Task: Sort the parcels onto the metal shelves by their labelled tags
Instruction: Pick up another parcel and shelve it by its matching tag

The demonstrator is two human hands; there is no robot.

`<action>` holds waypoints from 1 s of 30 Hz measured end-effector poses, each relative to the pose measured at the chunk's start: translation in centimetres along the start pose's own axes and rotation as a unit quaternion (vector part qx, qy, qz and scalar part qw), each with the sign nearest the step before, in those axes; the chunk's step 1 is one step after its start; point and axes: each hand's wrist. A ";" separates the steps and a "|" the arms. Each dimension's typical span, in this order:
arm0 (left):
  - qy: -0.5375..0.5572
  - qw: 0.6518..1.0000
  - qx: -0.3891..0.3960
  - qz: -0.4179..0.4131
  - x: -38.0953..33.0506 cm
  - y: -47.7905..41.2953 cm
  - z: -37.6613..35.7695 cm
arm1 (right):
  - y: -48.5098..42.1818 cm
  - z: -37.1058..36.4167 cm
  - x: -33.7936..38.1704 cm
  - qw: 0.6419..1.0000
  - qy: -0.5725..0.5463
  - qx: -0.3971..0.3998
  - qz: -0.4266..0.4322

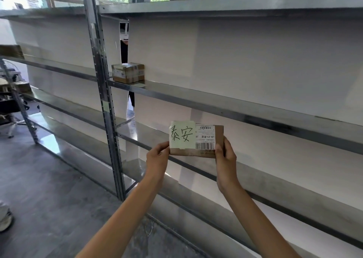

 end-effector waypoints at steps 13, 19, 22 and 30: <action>0.054 0.996 -0.025 0.062 0.8 -5.1 1.3 | -4.1 -3.2 -3.6 0.999 -0.004 0.028 -0.029; 0.037 0.997 -0.036 0.057 1.0 -8.3 0.8 | -8.5 -4.7 -4.6 0.998 -0.004 0.053 -0.029; 0.028 0.996 -0.057 0.054 0.9 -9.7 0.4 | -10.3 -5.4 -5.4 0.996 0.002 0.082 -0.030; -0.033 0.992 -0.116 0.022 0.5 -12.5 1.0 | -12.4 -7.2 -7.8 0.993 -0.013 0.105 -0.055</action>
Point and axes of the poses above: each hand's wrist, its own y-axis away from the middle knuckle, its own z-axis out of the back of the hand, x = y × z, and after that the axes turned 15 degrees about -y, right-handed
